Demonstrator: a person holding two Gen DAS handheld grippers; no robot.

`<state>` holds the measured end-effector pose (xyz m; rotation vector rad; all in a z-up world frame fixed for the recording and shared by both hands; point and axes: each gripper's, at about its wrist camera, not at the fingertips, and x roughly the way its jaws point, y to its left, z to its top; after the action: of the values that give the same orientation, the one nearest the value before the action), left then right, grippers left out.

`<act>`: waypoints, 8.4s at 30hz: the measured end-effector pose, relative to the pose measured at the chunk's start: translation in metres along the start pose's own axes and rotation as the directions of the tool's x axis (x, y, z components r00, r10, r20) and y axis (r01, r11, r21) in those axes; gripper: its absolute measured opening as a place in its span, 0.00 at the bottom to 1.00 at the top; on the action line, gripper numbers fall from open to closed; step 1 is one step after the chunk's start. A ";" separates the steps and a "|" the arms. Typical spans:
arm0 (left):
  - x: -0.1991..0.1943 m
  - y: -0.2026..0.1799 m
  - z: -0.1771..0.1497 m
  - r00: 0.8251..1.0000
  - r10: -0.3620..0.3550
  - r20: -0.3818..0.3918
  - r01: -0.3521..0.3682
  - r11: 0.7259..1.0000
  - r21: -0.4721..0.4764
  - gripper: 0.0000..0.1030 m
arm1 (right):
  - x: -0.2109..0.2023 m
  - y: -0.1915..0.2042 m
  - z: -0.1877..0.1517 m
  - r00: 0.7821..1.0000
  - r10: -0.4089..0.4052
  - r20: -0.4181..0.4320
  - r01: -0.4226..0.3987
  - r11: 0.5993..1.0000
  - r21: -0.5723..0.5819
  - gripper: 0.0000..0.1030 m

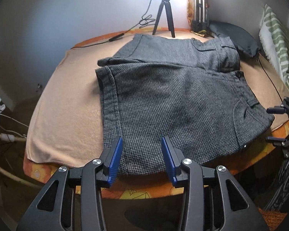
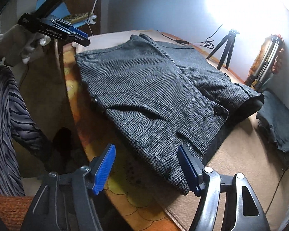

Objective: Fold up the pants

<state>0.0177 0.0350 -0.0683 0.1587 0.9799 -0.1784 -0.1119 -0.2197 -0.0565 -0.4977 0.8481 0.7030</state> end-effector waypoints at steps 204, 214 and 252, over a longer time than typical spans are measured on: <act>0.071 0.021 0.094 0.999 -0.030 0.044 0.027 0.997 0.066 0.54 | 0.007 -0.172 0.027 0.999 0.017 -0.039 0.009 0.808 0.589 0.56; 0.099 0.023 0.082 0.999 -0.051 -0.017 0.052 0.999 0.015 0.54 | 0.041 -0.163 0.020 0.995 0.082 -0.059 -0.032 0.810 0.585 0.57; 0.076 0.043 0.138 0.963 -0.270 0.027 0.271 0.961 -0.055 0.04 | 0.019 -0.207 0.038 0.956 0.149 0.254 -0.289 0.644 0.708 0.12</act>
<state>0.1808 0.0414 -0.0539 -0.0315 0.9838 -0.4010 0.0667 -0.3277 -0.0250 0.4201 0.9552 0.5459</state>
